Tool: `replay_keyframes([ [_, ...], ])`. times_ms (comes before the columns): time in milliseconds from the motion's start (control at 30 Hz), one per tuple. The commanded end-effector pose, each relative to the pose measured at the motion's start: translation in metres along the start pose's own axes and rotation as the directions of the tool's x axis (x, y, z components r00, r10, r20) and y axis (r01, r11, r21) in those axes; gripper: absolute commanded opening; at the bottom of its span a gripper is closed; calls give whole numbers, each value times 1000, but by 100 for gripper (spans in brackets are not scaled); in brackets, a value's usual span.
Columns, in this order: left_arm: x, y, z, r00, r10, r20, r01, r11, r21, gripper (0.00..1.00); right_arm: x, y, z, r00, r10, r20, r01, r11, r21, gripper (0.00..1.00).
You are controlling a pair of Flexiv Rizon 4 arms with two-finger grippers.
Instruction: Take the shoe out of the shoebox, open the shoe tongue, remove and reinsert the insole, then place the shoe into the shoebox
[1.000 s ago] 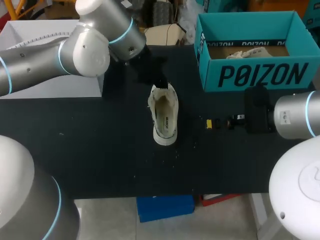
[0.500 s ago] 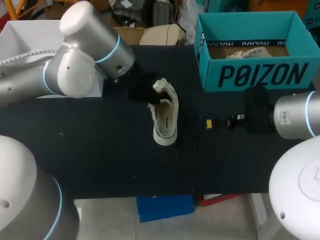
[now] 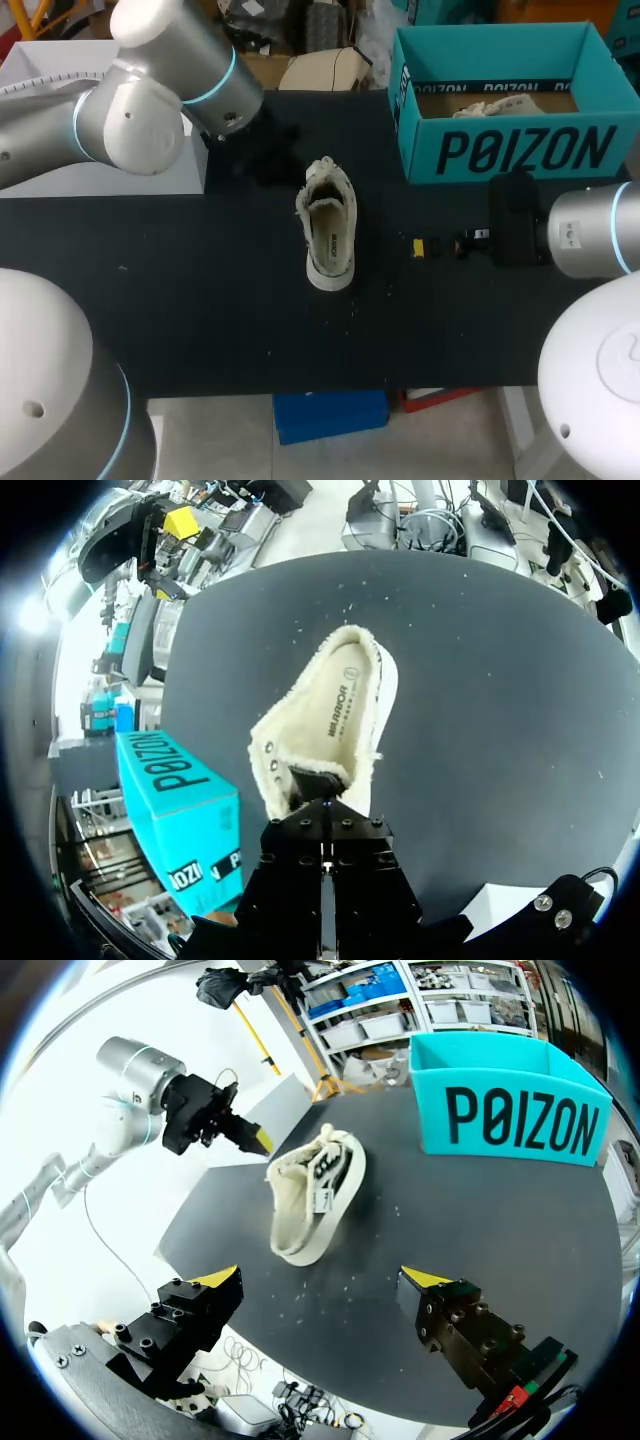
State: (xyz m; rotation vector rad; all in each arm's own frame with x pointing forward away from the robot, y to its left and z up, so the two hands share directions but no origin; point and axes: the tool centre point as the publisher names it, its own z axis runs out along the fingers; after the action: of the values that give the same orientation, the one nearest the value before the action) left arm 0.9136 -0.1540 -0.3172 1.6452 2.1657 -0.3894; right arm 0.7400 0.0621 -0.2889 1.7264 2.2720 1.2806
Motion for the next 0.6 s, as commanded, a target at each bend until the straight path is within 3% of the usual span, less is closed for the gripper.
replay_keyframes([
  [33, -3, 2, 27, 1000, 1, -10, -1, 1000, 27, 0, -1, 1, 0, 1000, 3, -3, -3, 1000, 8, 100],
  [400, 2, -19, 70, 998, 33, -60, -26, 992, 126, 0, -1, 1, 0, 1000, 3, -3, -3, 1000, 8, 100],
  [500, 6, -23, 67, 997, 35, -65, -26, 991, 135, 0, -1, 1, 0, 1000, 3, -3, -3, 1000, 8, 100],
  [600, 8, -26, 50, 997, 42, -66, -33, 991, 128, 0, -1, 1, 0, 1000, 3, -3, -3, 1000, 8, 100],
])
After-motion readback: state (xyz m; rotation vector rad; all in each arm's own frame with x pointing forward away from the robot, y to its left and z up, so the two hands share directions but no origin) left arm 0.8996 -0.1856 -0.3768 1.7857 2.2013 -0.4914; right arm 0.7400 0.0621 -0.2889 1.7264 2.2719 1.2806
